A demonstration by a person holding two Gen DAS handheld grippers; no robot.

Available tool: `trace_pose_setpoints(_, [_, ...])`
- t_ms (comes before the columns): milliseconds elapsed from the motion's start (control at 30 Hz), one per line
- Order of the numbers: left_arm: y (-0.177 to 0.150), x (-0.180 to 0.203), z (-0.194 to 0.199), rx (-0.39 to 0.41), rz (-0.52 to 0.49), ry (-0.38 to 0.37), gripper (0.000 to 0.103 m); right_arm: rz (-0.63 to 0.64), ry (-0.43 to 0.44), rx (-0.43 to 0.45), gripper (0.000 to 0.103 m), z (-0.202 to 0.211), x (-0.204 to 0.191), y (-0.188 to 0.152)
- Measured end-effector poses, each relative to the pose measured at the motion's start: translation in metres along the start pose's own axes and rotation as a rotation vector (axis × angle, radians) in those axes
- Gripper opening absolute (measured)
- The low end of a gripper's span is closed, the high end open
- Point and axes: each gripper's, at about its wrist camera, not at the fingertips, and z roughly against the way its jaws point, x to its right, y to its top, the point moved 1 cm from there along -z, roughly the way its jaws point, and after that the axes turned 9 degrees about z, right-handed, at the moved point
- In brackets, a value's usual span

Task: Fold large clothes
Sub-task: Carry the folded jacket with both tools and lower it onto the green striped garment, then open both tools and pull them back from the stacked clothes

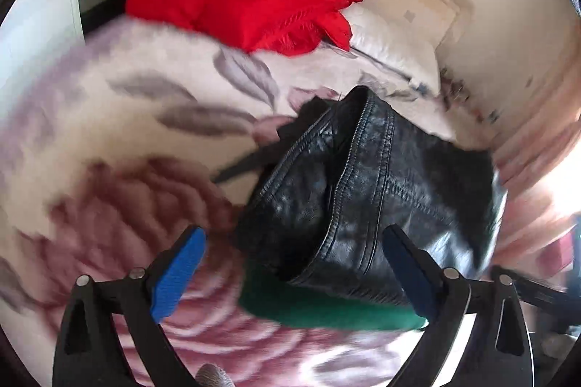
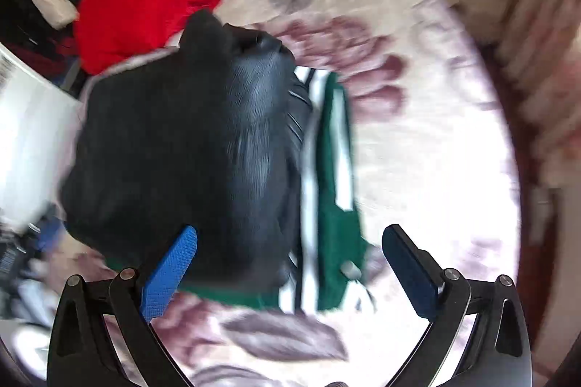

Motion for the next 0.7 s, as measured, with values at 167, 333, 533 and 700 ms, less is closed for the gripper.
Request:
trace_pose_setpoints(167, [-0.010,0.031,0.045,0.032,-0.226,0.106,0.103,-0.017,-0.173,0.046,0.103,0.070,-0.037,-0.052])
trace_pose_setpoints(333, [-0.016,0.048,0.098,0.064,-0.301,0.086,0.103,-0.091,-0.237,0.104,0.103,0.141,-0.050,-0.086])
trace_pose_setpoints(533, [-0.023,0.058,0.163,0.073,-0.311,0.047,0.103,-0.096,-0.287,0.183,0.103,0.263,-0.077,-0.122])
trace_pose_setpoints(700, [-0.038,0.061,0.232,0.116,-0.332,0.027,0.103,-0.080,-0.314,0.246,0.103,0.353,-0.099,-0.155])
